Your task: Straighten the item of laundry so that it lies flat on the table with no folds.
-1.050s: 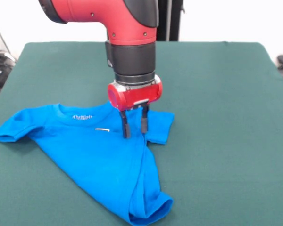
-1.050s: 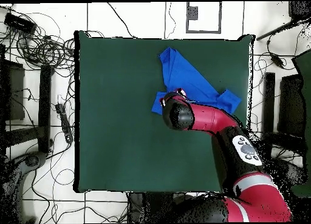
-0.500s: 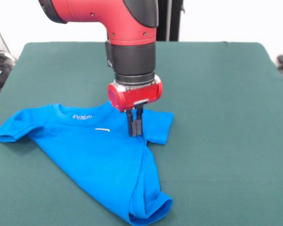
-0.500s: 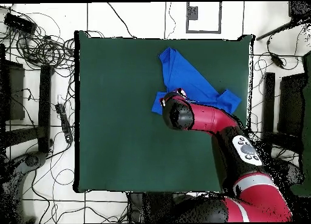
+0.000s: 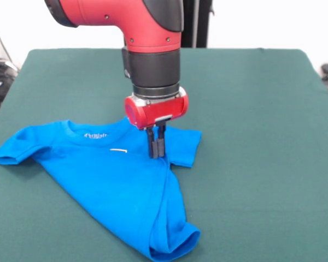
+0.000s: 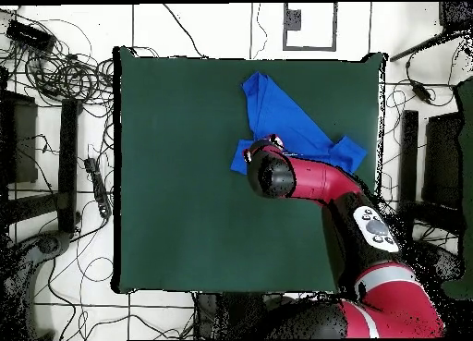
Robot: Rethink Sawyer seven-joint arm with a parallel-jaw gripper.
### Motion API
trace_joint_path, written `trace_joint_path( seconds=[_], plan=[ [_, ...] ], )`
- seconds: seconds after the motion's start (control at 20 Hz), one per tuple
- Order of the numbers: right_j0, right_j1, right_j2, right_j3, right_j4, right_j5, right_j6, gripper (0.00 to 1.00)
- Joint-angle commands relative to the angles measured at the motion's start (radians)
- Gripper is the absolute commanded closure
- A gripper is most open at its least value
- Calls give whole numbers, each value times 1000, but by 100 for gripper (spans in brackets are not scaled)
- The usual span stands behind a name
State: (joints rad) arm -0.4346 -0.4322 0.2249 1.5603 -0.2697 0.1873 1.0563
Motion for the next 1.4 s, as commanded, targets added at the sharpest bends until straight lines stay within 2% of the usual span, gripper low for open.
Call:
trace_joint_path(
  seconds=[0.05,0.5,1.05,1.4],
  plan=[
    [31,31,43,39,47,80,192,100],
    [10,-6,46,5,51,178,140,100],
    [-71,-6,95,-159,30,392,1,100],
    [-83,13,113,-210,9,431,-5,100]
  ],
)
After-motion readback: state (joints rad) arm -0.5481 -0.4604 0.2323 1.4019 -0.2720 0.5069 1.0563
